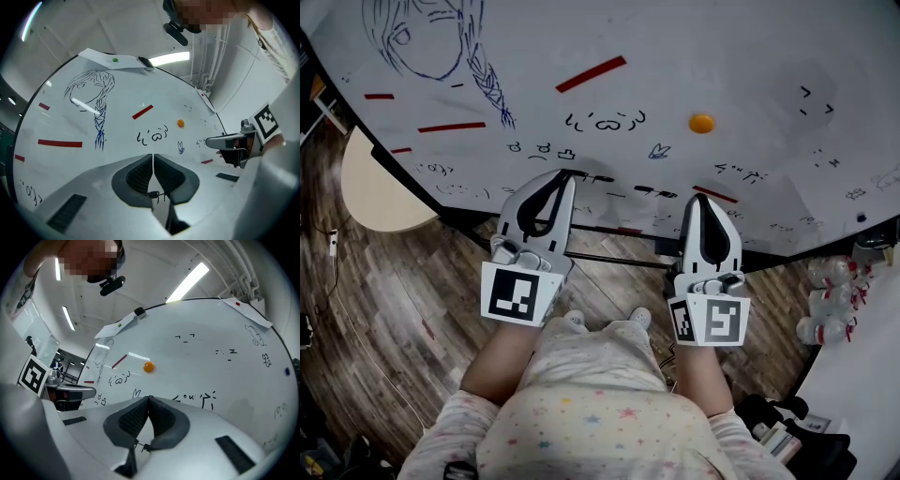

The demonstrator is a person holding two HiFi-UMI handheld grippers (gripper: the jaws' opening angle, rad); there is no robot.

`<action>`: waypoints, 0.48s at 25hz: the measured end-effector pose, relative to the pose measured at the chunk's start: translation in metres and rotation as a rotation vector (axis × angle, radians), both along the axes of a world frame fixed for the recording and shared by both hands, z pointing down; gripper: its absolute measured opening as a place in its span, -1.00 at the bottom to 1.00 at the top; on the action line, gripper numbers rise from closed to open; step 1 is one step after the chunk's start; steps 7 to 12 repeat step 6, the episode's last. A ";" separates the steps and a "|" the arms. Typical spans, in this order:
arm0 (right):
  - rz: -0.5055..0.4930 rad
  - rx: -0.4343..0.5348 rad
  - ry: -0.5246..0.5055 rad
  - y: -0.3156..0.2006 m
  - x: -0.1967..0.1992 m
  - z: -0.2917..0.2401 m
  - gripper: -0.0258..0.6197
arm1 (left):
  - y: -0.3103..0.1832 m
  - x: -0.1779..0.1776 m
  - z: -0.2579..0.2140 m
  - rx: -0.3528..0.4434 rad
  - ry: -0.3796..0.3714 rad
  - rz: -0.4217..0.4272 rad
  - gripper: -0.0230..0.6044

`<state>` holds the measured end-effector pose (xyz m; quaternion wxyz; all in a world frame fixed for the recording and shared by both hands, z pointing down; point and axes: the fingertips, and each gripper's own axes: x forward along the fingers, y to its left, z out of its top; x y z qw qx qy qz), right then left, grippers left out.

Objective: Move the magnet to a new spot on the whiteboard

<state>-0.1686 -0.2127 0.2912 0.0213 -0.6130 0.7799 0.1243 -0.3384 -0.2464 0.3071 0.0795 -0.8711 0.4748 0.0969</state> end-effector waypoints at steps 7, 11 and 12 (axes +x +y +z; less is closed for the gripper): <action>0.004 -0.003 -0.005 0.001 0.002 0.001 -0.92 | 0.001 0.000 0.001 -0.003 -0.001 -0.003 -0.86; 0.004 -0.003 -0.005 0.001 0.002 0.001 -0.92 | 0.001 0.000 0.001 -0.003 -0.001 -0.003 -0.86; 0.004 -0.003 -0.005 0.001 0.002 0.001 -0.92 | 0.001 0.000 0.001 -0.003 -0.001 -0.003 -0.86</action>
